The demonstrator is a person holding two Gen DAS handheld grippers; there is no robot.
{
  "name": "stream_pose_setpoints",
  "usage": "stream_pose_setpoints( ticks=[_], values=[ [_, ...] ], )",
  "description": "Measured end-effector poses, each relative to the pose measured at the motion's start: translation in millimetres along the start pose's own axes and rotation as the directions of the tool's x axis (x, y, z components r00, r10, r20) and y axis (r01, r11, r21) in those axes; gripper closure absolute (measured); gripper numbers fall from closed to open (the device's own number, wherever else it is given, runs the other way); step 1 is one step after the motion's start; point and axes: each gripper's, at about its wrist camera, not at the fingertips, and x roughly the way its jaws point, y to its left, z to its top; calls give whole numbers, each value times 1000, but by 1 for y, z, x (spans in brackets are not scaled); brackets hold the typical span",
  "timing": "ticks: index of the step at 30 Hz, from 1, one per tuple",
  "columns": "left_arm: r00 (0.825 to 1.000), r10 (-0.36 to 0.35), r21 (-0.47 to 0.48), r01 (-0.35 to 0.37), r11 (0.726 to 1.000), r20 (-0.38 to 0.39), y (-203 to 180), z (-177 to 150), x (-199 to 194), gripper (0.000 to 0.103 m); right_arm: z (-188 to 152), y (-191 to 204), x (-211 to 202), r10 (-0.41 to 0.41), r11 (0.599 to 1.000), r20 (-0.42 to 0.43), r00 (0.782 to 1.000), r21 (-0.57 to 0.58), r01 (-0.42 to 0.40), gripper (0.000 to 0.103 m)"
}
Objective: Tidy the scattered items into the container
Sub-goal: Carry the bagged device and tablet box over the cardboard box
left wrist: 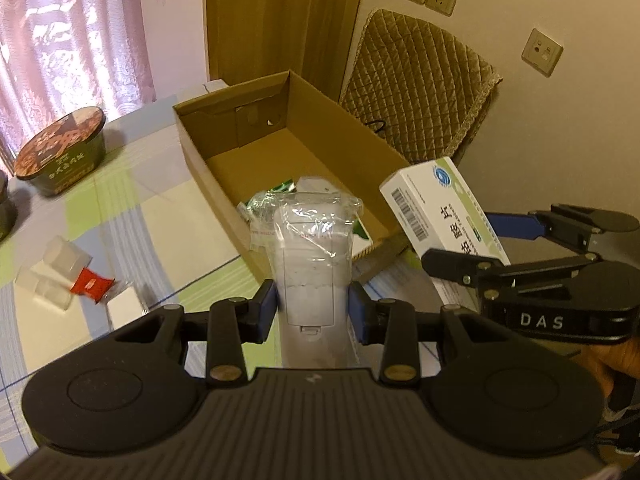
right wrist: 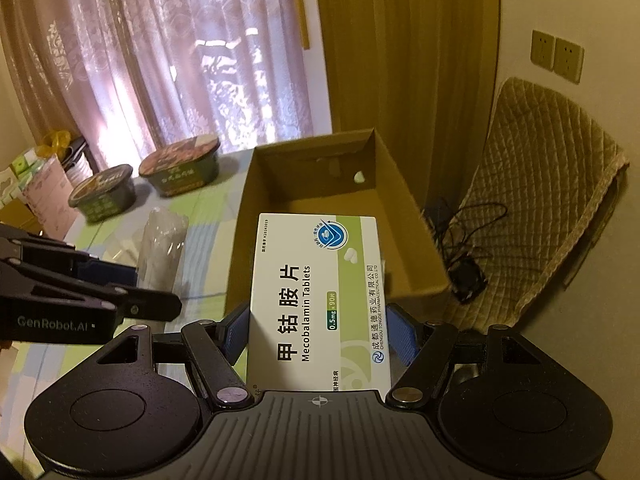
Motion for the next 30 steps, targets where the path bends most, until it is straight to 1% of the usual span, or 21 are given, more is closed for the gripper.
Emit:
stream_pose_setpoints(
  ticks=[5, 12, 15, 23, 30],
  values=[
    [1000, -15, -13, 16, 1000, 8, 4, 20, 13, 70, 21, -18, 16, -14, 1000, 11, 1000, -13, 14, 30],
    [997, -58, -98, 62, 993, 45, 18, 54, 30, 70, 45, -38, 37, -31, 999, 21, 999, -25, 32, 30],
    [997, -62, -125, 68, 990, 51, 22, 64, 42, 70, 51, -42, 48, -29, 999, 15, 999, -33, 30, 30],
    [995, -83, -212, 95, 973, 61, 31, 78, 70, 70, 59, -50, 76, -20, 999, -9, 1000, -48, 19, 30],
    [994, -92, -238, 103, 966, 57, 37, 82, 90, 70, 62, -59, 94, -28, 998, -23, 999, -54, 27, 30]
  ],
)
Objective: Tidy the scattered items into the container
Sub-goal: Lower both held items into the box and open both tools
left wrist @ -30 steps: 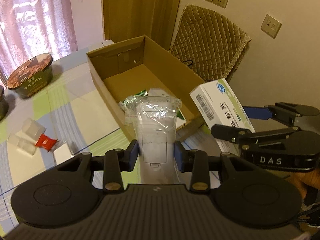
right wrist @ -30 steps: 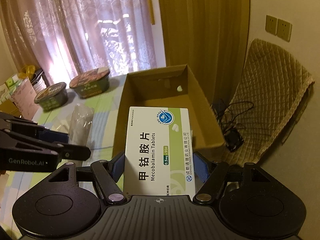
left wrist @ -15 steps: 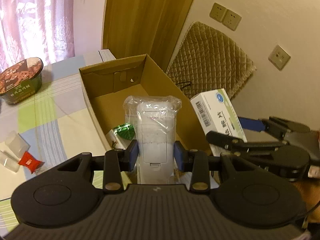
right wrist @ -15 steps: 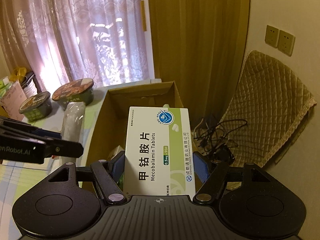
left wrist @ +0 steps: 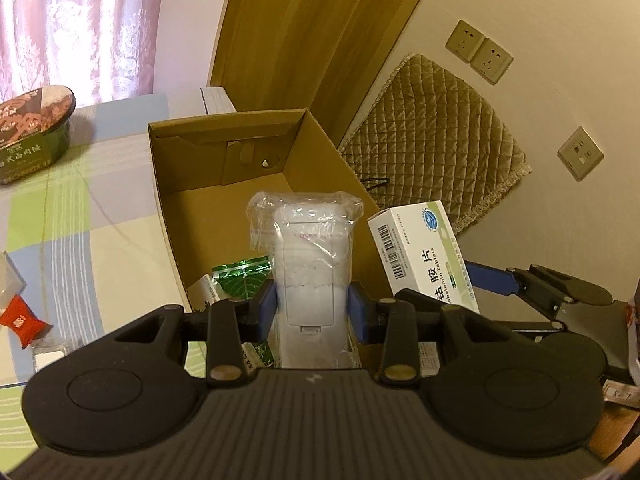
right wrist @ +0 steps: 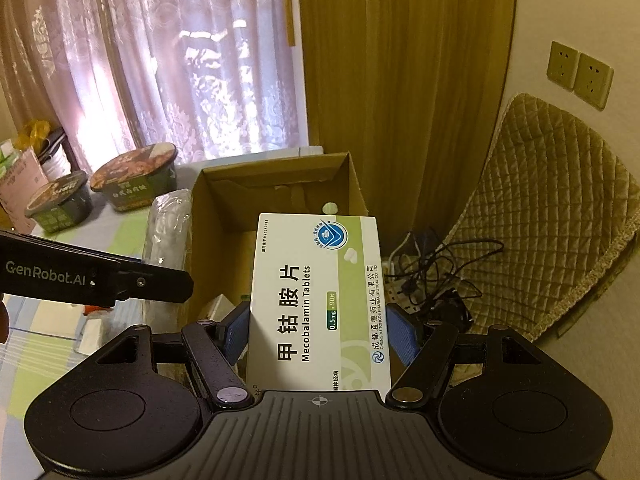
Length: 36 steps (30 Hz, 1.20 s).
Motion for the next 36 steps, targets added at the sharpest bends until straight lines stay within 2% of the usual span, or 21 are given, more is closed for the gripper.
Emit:
stream_pose_setpoints(
  ticks=[10, 12, 36],
  values=[
    [999, 51, -38, -51, 998, -14, 13, -4, 16, 70, -4, -3, 14, 0, 1000, -17, 1000, -1, 0, 30],
    [997, 70, -54, -70, 996, -14, 17, -5, 17, 52, -5, -2, 14, -1, 1000, -20, 1000, -1, 1, 30],
    [993, 121, -29, -121, 992, -17, 29, -20, -2, 52, -9, 6, 13, -2, 1000, -28, 1000, -14, 1, 30]
  ],
)
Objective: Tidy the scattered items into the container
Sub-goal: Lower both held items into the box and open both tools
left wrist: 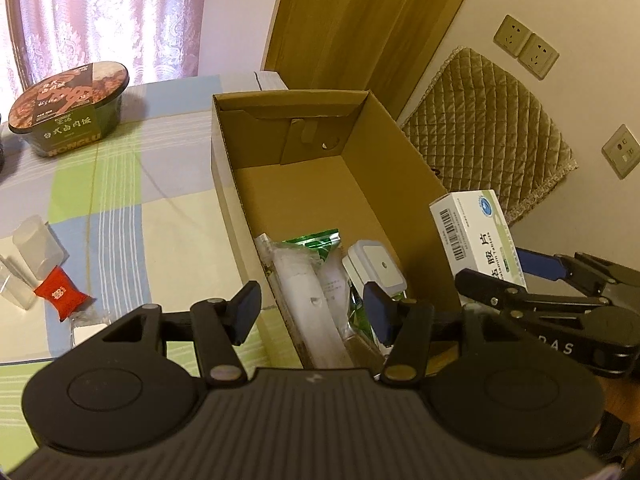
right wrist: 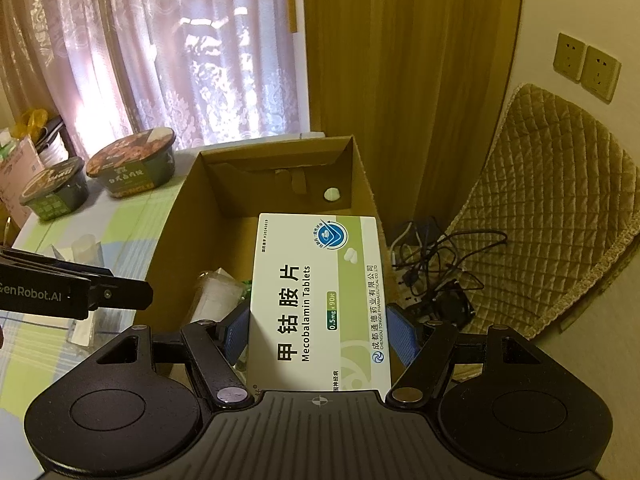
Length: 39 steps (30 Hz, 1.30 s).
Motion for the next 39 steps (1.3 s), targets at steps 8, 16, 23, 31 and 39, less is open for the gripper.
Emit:
stream_pose_setpoints(
  ticks=[8, 16, 23, 31, 39],
  values=[
    [1000, 0, 2, 0, 1000, -1, 2, -2, -3, 52, 2, 6, 2, 1, 1000, -2, 1000, -9, -1, 30],
    [1000, 5, -10, -5, 1000, 4, 10, -3, -7, 52, 4, 10, 7, 3, 1000, -7, 1000, -8, -3, 30],
    [1000, 7, -20, -7, 1000, 0, 17, -4, -7, 52, 6, 15, 13, 20, 1000, -8, 1000, -1, -20, 30],
    [1000, 5, -31, -5, 1000, -6, 24, -7, -10, 52, 6, 5, 13, 69, 993, 49, 996, 89, -73, 9],
    [1000, 7, -46, -8, 999, -13, 31, -18, -14, 52, -3, 2, -1, 51, 993, 46, 998, 108, -56, 9]
  ],
)
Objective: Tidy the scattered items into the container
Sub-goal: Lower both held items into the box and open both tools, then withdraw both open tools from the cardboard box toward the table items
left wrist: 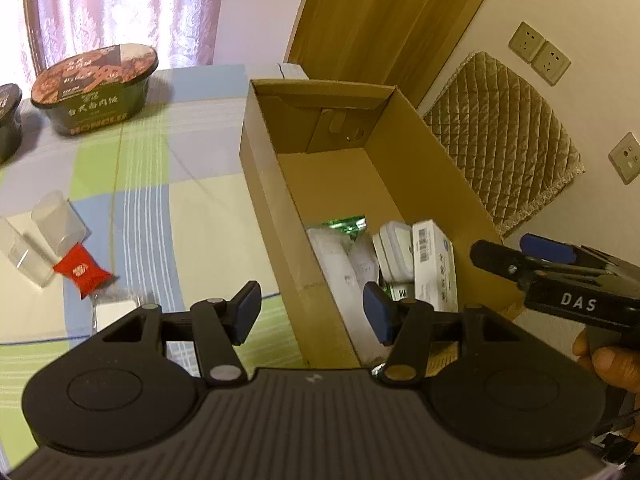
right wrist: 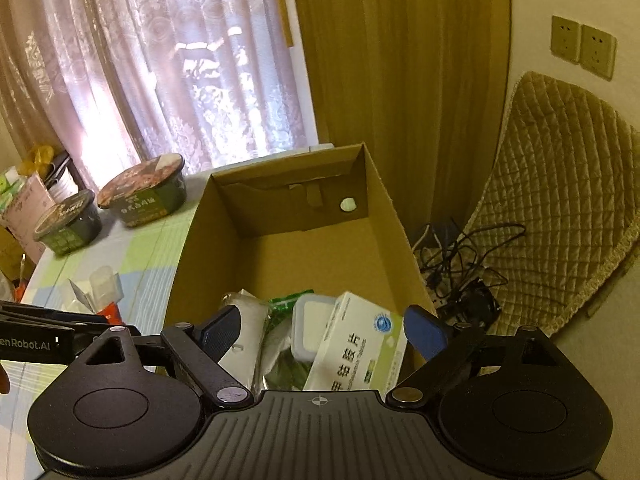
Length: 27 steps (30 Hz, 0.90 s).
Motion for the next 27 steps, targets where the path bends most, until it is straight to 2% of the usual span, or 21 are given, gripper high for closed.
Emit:
stream_pose_setpoints(
  ticks=[5, 13, 19, 20, 24, 27],
  values=[
    [1000, 6, -5, -6, 1000, -11, 3, -15, -8, 52, -13, 1, -15, -4, 1000, -7, 1000, 15, 4, 9],
    [1000, 28, -21, -28, 999, -9, 7, -47, -38, 43, -35, 19, -49, 25, 999, -4, 1000, 39, -25, 9],
    [999, 53, -36, -53, 998, -1, 17, -79, -70, 29, -55, 50, -76, 70, 997, -7, 998, 25, -70, 9],
    [998, 58, -38, -58, 998, 0, 19, -84, -75, 23, -58, 55, -79, 78, 997, -9, 997, 24, -78, 9],
    [996, 85, -38, -84, 996, 19, 30, -108, -102, 11, -71, 81, -94, 107, 994, -21, 994, -13, -107, 9],
    [994, 102, -56, -100, 993, 36, 42, -127, -123, 6, -81, 101, -103, 123, 992, -28, 992, -34, -124, 9]
  ],
)
